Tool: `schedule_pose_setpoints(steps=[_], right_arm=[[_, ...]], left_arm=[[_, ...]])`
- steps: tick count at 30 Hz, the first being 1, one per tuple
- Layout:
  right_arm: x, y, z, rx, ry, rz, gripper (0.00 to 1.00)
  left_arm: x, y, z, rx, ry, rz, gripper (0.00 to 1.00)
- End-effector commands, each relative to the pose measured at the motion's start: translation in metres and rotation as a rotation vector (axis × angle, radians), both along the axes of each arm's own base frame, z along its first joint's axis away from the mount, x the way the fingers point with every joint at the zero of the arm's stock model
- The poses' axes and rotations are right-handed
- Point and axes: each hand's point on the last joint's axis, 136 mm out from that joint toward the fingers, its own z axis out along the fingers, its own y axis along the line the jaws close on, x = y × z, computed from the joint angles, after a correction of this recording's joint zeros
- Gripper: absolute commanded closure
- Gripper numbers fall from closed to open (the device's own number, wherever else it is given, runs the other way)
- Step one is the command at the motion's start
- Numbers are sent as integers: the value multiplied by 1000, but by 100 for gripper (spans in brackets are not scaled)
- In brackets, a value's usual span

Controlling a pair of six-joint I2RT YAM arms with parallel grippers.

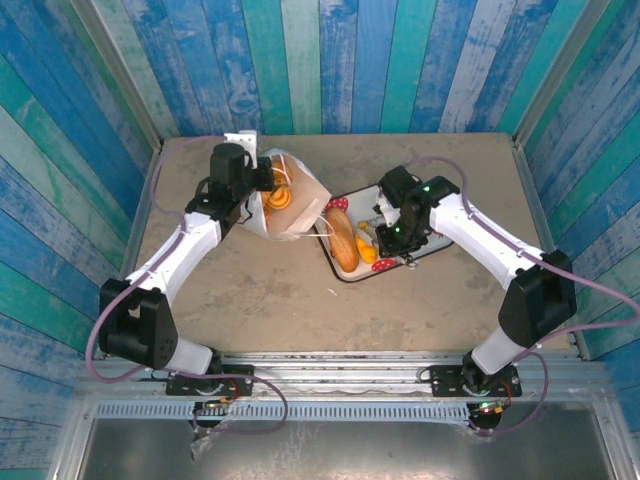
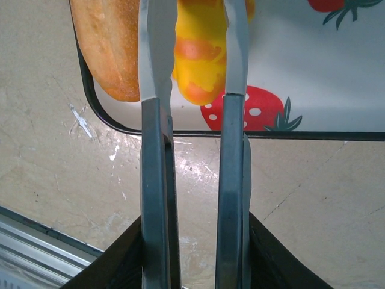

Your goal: Take the fake bread out of the paper bag

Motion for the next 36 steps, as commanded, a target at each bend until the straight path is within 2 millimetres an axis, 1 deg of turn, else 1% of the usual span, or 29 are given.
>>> schedule_pose_setpoints(steps=[1, 7, 8, 10, 13, 17, 21, 25, 28, 32, 36], right_arm=[[-10, -5, -7, -28, 29, 25, 62], [-22, -18, -10, -131, 45, 46, 63], [-26, -15, -9, -150, 38, 65, 63], [-28, -17, -5, -177, 26, 70, 63], [-31, -12, 3, -160, 14, 83, 63], [-34, -3, 8, -138, 9, 102, 63], [-27, -2, 10, -142, -20, 82, 63], [-13, 3, 25, -109, -80, 56, 62], [-6, 7, 34, -82, -109, 45, 62], [-4, 13, 39, -46, -117, 40, 61], [-4, 18, 52, 20, -140, 35, 62]], left_arm=[[-1, 1, 19, -11, -36, 4, 91], [-1, 1, 20, -15, -39, 6, 91], [-1, 1, 20, -16, -39, 4, 91], [-1, 0, 20, -19, -38, 5, 91], [-1, 0, 22, -23, -40, 4, 91], [-2, 0, 22, -25, -41, 4, 91], [-3, 0, 24, -25, -44, 0, 91], [-4, 0, 25, -26, -47, -4, 91], [-4, 0, 22, -25, -41, -4, 91], [-4, -1, 22, -23, -42, -7, 91], [-4, -1, 22, -18, -43, -9, 91]])
